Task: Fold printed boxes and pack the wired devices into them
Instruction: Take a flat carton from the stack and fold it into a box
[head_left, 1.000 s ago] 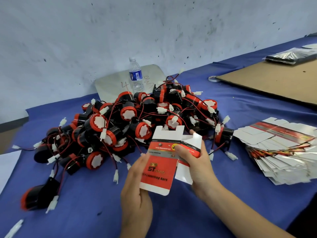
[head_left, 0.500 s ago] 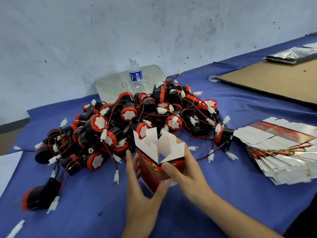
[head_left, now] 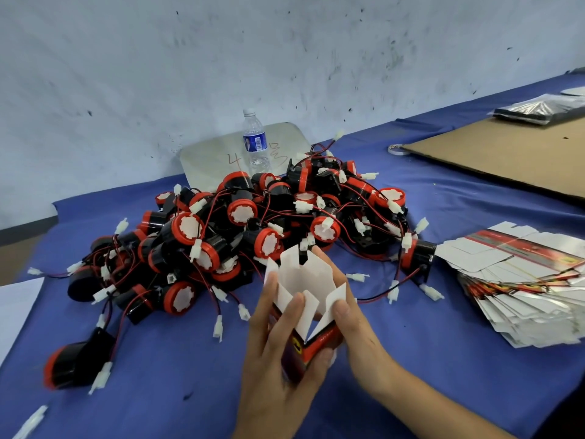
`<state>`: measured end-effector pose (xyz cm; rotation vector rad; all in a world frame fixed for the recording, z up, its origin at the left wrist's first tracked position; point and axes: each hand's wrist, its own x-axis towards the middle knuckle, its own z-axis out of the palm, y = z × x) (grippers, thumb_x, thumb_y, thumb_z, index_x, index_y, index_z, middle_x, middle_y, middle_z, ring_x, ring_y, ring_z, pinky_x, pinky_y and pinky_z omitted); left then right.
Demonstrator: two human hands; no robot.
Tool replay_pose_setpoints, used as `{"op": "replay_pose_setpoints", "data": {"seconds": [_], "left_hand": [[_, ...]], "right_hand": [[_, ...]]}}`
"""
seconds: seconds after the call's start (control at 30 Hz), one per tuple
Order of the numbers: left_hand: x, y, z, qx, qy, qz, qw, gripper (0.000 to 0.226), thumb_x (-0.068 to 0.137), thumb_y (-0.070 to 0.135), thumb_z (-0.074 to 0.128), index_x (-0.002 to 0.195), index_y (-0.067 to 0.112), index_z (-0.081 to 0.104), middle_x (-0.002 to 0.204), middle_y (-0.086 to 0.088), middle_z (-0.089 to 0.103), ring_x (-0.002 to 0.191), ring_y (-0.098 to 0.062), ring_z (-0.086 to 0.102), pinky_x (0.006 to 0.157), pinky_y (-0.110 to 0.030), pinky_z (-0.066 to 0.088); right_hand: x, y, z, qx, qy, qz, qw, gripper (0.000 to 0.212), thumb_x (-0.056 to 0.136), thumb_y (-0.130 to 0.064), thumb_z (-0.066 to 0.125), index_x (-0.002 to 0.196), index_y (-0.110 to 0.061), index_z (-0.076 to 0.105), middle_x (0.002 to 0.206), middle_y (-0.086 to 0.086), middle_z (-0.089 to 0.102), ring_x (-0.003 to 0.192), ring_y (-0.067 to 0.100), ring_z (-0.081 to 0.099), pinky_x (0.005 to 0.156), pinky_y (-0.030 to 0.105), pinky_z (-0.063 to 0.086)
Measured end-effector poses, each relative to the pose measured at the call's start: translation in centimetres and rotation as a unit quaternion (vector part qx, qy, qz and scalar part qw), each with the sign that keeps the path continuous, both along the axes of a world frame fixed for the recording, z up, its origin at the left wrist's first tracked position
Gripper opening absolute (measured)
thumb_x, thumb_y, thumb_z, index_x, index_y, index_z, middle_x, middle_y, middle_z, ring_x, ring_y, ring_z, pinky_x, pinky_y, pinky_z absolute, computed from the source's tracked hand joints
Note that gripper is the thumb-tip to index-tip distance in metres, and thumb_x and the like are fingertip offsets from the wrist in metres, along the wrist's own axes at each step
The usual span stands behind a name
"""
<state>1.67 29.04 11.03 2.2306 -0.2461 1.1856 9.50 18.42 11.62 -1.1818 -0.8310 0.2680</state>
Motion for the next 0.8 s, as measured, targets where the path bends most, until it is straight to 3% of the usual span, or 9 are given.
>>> {"op": "replay_pose_setpoints", "data": {"seconds": [0.1,0.27,0.43,0.6,0.7,0.8], "left_hand": [[-0.15,-0.04,0.17,-0.008,0.007,-0.002,1.000,0.048,0.094,0.051,0.048,0.138,0.040,0.034,0.149,-0.004,0.030,0.140,0.000,0.028,0.103,-0.008,0.032],[-0.20,0.03,0.42,-0.019,0.005,0.013,1.000,0.053,0.081,0.034,0.062,0.130,0.036,0.042,0.143,-0.002,0.037,0.134,0.002,0.035,0.099,-0.010,0.038],[-0.13,0.00,0.48,-0.024,0.019,0.024,0.999,0.042,0.079,0.040,0.062,0.119,0.037,0.051,0.137,0.008,0.042,0.126,0.003,0.040,0.094,-0.015,0.045],[-0.08,0.18,0.44,-0.001,0.008,0.035,0.999,0.031,0.076,0.039,0.062,0.105,0.032,0.053,0.120,0.011,0.046,0.121,0.006,0.041,0.090,-0.010,0.042],[-0.20,0.07,0.46,-0.007,0.005,0.031,0.999,0.031,0.077,0.039,0.062,0.105,0.032,0.053,0.121,0.011,0.046,0.122,0.004,0.042,0.091,-0.011,0.043],[-0.29,-0.24,0.54,-0.009,0.011,0.022,1.000,0.032,0.077,0.039,0.063,0.106,0.031,0.054,0.125,0.010,0.047,0.116,-0.012,0.051,0.086,-0.021,0.049]], "right_hand": [[-0.16,0.01,0.27,0.016,0.015,0.003,1.000,0.054,0.098,-0.053,0.041,0.148,-0.037,0.030,0.151,-0.007,0.040,0.138,0.016,0.040,0.106,0.024,0.038],[-0.17,0.22,-0.02,0.018,0.021,0.003,1.000,0.061,0.092,-0.062,0.045,0.147,-0.039,0.029,0.149,-0.001,0.043,0.134,0.026,0.045,0.105,0.041,0.044],[-0.05,0.20,-0.20,0.014,0.018,-0.012,1.000,0.063,0.093,-0.063,0.038,0.149,-0.036,0.027,0.146,-0.003,0.046,0.132,0.022,0.047,0.099,0.029,0.047],[-0.20,0.22,0.02,0.012,0.005,-0.012,1.000,0.065,0.092,-0.067,0.036,0.148,-0.037,0.028,0.147,-0.003,0.044,0.136,0.023,0.043,0.108,0.038,0.041],[-0.38,0.03,0.24,0.027,0.007,0.008,1.000,0.055,0.096,-0.057,0.041,0.147,-0.038,0.032,0.145,-0.005,0.047,0.133,0.019,0.047,0.102,0.027,0.043],[-0.09,-0.26,0.19,0.028,0.027,0.008,0.999,0.050,0.094,-0.035,0.048,0.141,-0.047,0.037,0.142,-0.002,0.051,0.125,0.018,0.053,0.096,0.027,0.047]]}}
